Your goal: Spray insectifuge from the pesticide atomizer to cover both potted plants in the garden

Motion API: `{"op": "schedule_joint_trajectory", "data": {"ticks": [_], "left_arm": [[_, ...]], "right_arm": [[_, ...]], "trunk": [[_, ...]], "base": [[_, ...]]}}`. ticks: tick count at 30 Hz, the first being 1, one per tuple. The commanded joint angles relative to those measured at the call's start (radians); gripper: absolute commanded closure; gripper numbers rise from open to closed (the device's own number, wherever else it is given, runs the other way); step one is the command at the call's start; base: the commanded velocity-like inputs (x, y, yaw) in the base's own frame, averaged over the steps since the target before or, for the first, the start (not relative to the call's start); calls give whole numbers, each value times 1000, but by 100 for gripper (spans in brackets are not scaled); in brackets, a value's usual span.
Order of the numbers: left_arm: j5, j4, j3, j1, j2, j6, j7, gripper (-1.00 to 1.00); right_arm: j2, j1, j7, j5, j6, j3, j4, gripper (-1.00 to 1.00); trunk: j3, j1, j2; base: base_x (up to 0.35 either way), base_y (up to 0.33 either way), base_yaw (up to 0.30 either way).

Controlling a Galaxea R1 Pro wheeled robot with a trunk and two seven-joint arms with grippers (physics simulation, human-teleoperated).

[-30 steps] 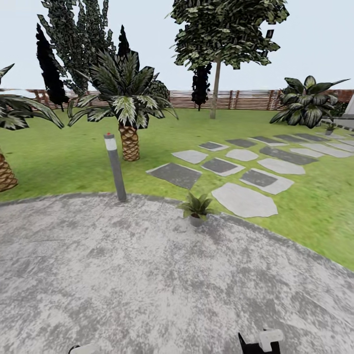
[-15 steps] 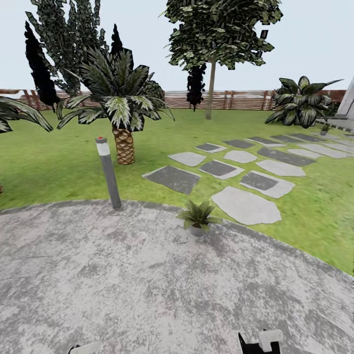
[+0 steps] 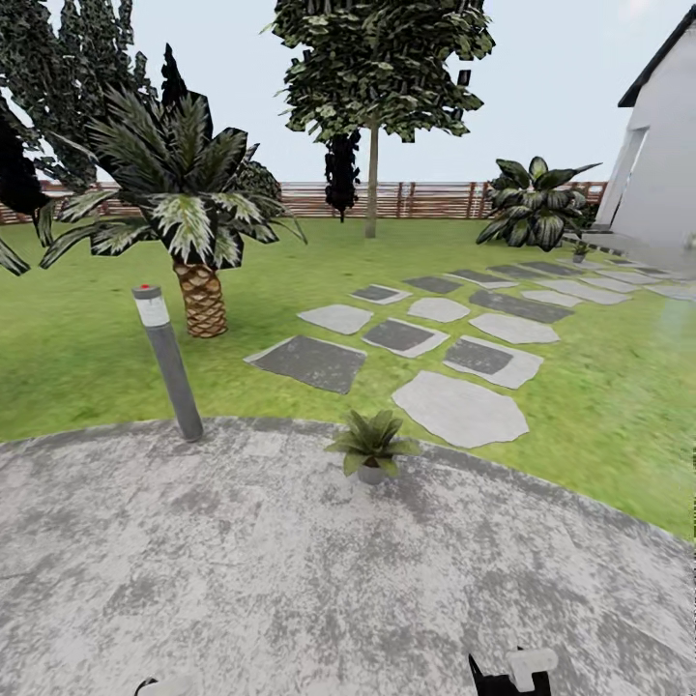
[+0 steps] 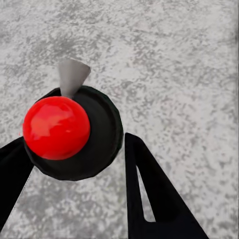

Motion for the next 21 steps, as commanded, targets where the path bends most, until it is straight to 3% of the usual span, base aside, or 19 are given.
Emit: {"op": "schedule_joint_trajectory", "data": {"ticks": [1,6,21], "left_arm": [[-1,1,1,-1,0,-3,2,100],[-1,1,0,0,0,-3,2,100],[-1,1,-1,-1,0,-3,2,100]], "right_arm": [[0,-1,1,4,-3,-1,1,-100],[1,-1,-1,3,-3,-1,1,-100],[3,-1,-2,1,-3,-2,-2,-100]], "trunk": [[0,0,0],[1,0,0],[2,0,0]], "base": [[244,237,-257],[243,238,-139],[243,238,-10]]}}
